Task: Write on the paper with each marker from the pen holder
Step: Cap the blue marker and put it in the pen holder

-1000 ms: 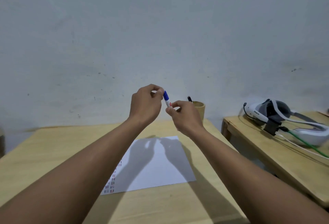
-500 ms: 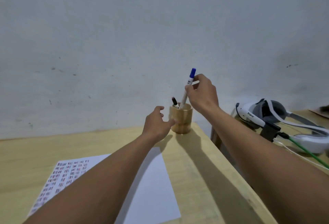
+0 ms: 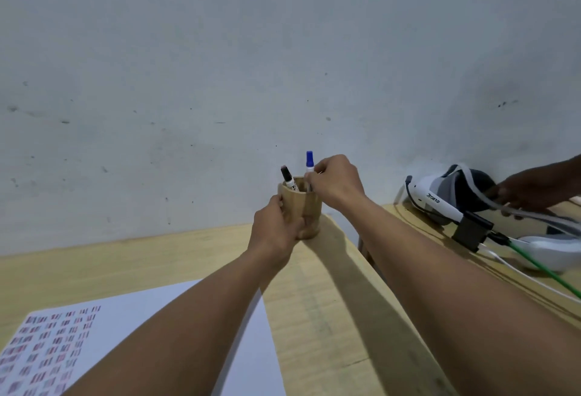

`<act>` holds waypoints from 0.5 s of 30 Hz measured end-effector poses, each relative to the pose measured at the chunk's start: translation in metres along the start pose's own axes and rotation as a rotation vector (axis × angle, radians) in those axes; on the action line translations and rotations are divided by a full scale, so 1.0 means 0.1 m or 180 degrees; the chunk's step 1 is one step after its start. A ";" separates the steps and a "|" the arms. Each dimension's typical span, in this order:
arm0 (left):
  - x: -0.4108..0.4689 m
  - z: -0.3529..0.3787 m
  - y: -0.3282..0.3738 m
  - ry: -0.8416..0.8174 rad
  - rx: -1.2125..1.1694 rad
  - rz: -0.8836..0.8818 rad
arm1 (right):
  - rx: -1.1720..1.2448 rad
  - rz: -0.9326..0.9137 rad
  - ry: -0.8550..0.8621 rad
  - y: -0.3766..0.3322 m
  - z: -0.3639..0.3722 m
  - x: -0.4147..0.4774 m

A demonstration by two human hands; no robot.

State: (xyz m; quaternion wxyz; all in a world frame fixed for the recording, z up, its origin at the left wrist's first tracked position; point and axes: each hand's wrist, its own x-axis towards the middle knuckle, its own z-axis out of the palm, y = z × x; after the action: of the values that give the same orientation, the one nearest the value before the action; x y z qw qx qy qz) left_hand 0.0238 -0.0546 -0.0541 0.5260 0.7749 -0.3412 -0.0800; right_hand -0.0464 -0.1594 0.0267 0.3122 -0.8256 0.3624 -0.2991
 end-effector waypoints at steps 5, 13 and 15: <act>0.03 0.02 -0.04 0.0041 -0.0013 0.0019 | -0.0238 0.0097 -0.0140 0.01 0.00 -0.03; 0.03 0.07 0.01 0.0062 -0.0358 -0.0213 | -0.0080 0.0143 -0.0191 -0.11 -0.10 -0.12; 0.03 0.08 0.02 0.0068 -0.0355 -0.0231 | -0.0018 0.0177 -0.0166 -0.11 -0.14 -0.16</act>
State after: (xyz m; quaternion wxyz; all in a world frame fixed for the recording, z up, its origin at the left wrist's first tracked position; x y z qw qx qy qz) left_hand 0.0218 -0.0629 -0.0550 0.5687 0.7571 -0.3023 -0.1097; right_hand -0.0605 -0.1447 0.0394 0.3274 -0.8236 0.3779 -0.2677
